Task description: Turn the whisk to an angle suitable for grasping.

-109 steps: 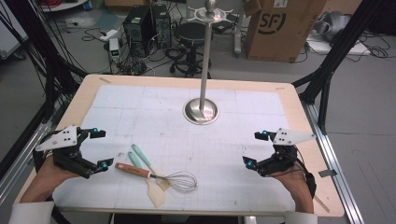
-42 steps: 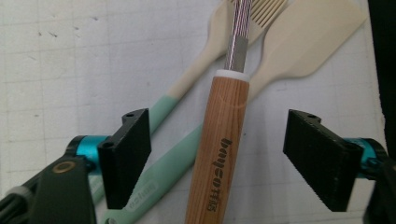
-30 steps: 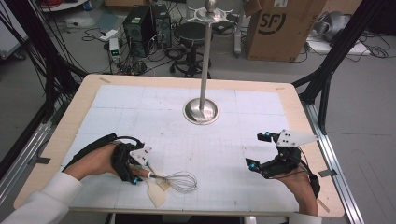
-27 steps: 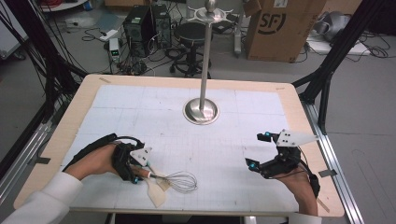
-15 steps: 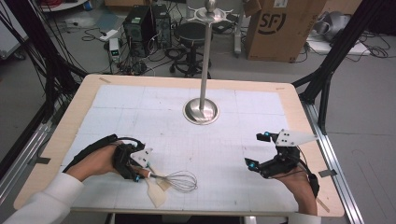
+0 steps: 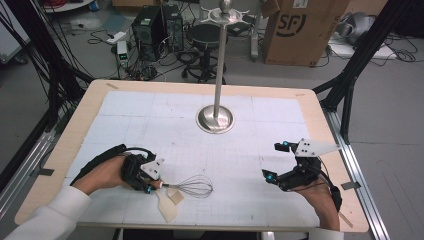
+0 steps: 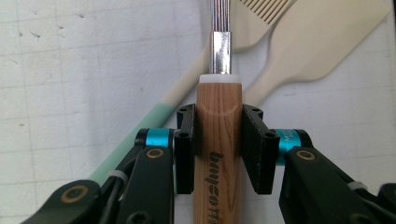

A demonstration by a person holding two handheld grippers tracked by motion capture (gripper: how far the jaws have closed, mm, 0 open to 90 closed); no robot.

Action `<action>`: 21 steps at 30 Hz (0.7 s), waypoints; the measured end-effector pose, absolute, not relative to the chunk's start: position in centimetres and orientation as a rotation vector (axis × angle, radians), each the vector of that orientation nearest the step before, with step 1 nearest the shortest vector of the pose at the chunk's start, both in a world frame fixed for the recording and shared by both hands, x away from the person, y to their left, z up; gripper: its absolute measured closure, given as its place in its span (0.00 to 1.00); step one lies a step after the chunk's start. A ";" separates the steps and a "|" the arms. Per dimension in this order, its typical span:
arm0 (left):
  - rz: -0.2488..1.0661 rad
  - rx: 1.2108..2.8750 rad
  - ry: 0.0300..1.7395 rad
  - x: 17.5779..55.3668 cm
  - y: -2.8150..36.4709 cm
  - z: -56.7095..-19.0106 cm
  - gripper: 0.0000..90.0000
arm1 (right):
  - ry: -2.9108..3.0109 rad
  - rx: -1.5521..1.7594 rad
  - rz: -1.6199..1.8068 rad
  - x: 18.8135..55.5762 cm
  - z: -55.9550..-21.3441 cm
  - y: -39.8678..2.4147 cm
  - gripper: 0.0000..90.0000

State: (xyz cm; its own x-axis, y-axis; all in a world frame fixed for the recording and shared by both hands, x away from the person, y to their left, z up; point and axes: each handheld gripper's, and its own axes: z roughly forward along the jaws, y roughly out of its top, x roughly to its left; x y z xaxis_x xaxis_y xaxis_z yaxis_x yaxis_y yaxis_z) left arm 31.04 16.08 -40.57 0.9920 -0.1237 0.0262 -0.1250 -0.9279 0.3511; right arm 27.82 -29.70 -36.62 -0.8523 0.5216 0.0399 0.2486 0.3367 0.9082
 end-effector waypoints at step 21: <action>0.050 2.570 0.019 30.9 18.2 -34.5 0.76 | 2.335 0.671 1.525 27.7 -36.1 -29.9 0.00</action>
